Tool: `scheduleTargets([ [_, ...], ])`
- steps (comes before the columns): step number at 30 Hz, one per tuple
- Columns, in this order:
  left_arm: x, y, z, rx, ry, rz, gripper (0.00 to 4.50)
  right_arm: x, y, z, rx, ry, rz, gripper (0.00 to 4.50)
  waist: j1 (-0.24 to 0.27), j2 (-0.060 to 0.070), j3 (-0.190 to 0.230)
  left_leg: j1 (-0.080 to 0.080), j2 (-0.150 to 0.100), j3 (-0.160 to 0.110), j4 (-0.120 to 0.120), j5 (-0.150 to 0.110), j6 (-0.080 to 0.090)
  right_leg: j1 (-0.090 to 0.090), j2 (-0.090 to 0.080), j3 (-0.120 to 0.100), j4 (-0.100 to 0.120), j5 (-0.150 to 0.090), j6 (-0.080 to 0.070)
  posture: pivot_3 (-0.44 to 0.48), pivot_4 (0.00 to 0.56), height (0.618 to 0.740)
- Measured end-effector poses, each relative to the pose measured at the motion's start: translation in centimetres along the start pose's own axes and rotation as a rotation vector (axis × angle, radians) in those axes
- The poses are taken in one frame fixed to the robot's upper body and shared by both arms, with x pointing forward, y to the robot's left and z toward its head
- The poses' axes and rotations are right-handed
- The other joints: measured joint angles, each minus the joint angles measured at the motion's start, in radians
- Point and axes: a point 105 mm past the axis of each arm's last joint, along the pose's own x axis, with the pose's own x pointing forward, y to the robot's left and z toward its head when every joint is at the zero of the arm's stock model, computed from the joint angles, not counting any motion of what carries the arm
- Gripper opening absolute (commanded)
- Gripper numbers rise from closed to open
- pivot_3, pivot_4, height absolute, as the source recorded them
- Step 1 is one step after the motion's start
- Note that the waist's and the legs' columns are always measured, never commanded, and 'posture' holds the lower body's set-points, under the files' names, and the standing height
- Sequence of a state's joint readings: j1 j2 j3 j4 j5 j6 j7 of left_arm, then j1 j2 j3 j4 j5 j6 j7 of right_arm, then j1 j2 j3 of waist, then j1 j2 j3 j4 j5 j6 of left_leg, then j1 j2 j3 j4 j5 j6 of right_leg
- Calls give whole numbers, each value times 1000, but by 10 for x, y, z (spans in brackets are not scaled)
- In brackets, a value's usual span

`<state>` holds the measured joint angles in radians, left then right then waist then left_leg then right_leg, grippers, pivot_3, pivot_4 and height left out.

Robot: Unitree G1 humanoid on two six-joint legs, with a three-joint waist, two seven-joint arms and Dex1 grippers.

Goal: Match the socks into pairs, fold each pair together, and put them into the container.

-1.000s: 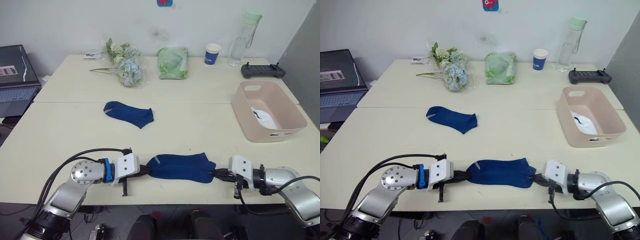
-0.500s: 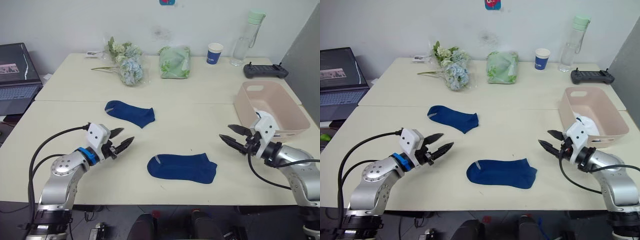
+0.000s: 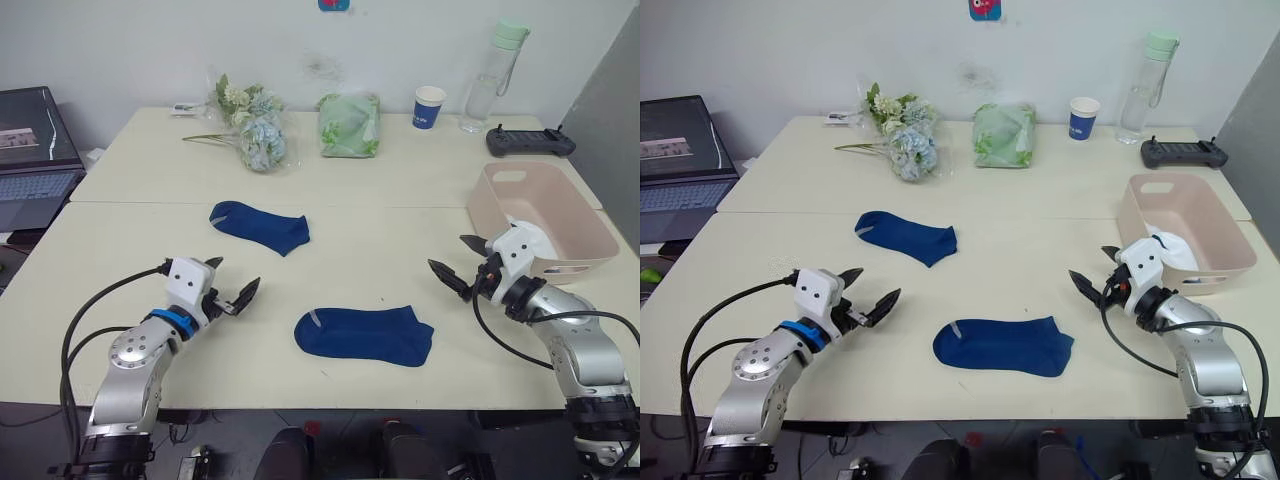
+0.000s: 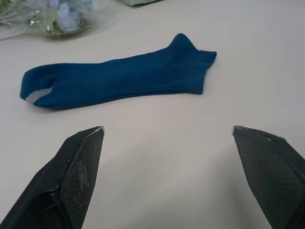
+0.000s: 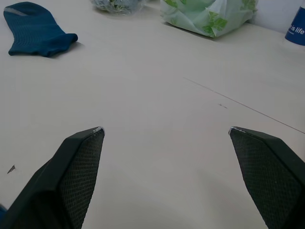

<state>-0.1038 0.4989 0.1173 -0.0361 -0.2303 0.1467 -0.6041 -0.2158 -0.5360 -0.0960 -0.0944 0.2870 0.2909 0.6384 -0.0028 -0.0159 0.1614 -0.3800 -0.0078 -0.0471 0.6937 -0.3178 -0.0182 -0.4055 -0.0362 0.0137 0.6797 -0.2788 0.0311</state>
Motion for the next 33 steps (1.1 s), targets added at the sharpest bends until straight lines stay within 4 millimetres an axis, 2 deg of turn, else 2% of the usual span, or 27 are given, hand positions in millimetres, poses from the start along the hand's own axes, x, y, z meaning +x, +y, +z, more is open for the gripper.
scheduleTargets([
  [3, 25, -10, 19, 53, -40, -62, 4486, 2, 6, 4, 3, -17, 9, 4486, 1, 0, 0, 0, 0, 0, 0, 0, 0, 0, 0, 0, 0, 0, 0, 0, 150, 740],
  [5, 42, -10, 26, 91, -39, -73, 4486, 5, 13, 8, 5, -29, 26, 4486, 0, 0, 0, 0, 0, 0, 0, 0, 0, 0, 1, 0, 0, 0, 0, 0, 150, 740],
  [8, 65, -8, 19, 121, 27, -70, 4486, 7, 19, 10, 3, -31, 35, 4486, -4, 0, 0, 0, 0, 0, 0, 0, 0, 0, 2, 0, 1, 0, 0, 0, 150, 740],
  [11, 78, -6, 3, 99, 103, -54, 4486, 7, 21, 13, -3, -32, 38, 4486, -6, 0, 0, 0, 0, 0, 0, 0, 0, -1, 2, 0, 1, 0, 0, 0, 150, 740],
  [14, 88, -5, 2, 36, 123, -31, 3861, 7, 23, 19, -16, -40, 45, 4500, -3, 0, 0, 0, 0, 0, 1, 0, 0, 0, 2, -1, 1, 0, 0, 0, 150, 740],
  [16, 90, -2, 1, 16, 137, -10, 3276, 7, 24, 24, -24, -49, 46, 4500, -4, 0, 0, 0, 0, 0, 1, 0, 0, 0, 2, 0, 1, 0, 0, 0, 150, 740],
  [26, 86, 11, -2, -44, 140, 45, 19, 6, 26, 28, -35, -45, 41, 4500, -18, 0, 0, 0, 0, -1, 1, 0, -1, 0, 2, 0, 1, 0, 0, 0, 150, 740],
  [30, 81, 6, 0, -92, 133, 16, 19, 6, 26, 28, -35, -45, 42, 4500, -18, 0, 0, 0, 0, -1, 1, 1, -1, 0, 1, 0, 1, 0, 0, 0, 150, 740],
  [33, 78, -17, 11, -133, 117, -102, 19, 6, 26, 27, -35, -45, 42, 4500, -20, 0, 0, -1, 0, -1, 1, 2, -3, -1, 1, 0, 1, 0, 0, 0, 150, 740],
])
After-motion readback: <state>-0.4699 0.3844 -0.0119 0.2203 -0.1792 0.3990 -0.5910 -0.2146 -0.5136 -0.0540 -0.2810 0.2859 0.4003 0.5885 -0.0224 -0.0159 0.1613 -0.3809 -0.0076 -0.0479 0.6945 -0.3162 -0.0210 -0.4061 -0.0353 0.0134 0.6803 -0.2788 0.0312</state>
